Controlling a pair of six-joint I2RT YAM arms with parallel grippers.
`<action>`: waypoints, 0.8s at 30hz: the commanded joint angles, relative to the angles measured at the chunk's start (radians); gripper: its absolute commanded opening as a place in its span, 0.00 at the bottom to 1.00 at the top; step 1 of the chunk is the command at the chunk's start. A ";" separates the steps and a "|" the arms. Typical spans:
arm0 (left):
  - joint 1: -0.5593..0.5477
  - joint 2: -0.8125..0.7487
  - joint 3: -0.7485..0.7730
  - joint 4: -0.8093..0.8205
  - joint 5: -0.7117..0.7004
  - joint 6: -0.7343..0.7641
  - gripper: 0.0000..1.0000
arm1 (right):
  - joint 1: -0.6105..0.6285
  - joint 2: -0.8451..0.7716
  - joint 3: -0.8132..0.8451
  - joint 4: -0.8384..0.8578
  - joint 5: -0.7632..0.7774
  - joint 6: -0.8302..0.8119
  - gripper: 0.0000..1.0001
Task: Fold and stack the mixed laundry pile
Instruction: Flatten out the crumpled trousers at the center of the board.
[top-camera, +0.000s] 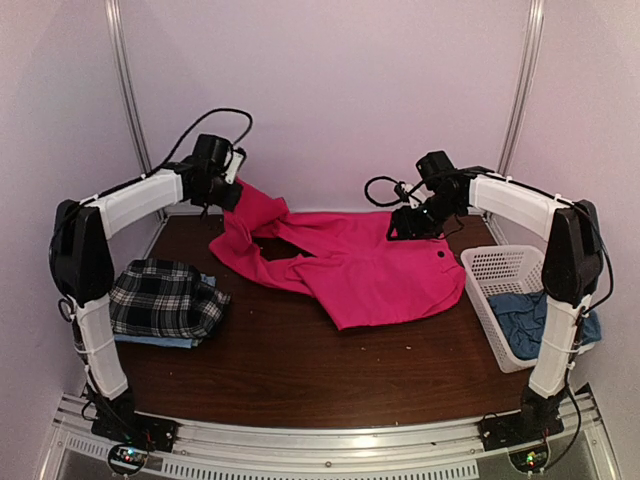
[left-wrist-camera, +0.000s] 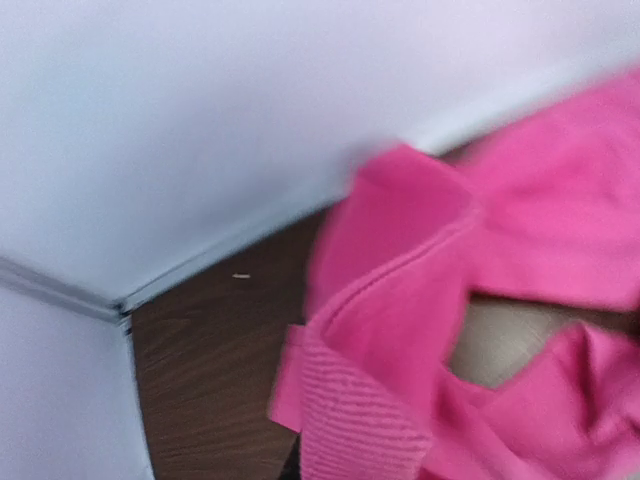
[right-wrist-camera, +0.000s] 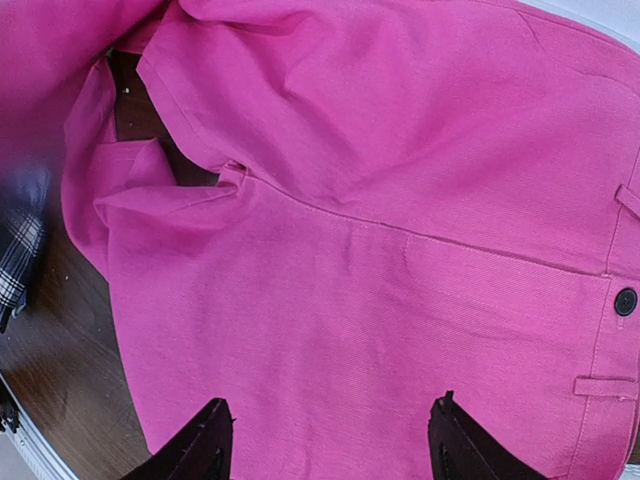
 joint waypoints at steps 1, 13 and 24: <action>0.297 0.109 0.240 0.162 -0.283 -0.425 0.34 | -0.005 -0.024 -0.023 -0.016 0.006 -0.005 0.68; 0.357 0.164 0.228 0.053 0.242 -0.324 0.80 | 0.005 -0.075 -0.093 0.031 -0.042 -0.007 0.64; 0.255 0.325 0.238 -0.159 0.315 -0.318 0.89 | 0.017 0.039 -0.033 -0.003 -0.032 -0.028 0.63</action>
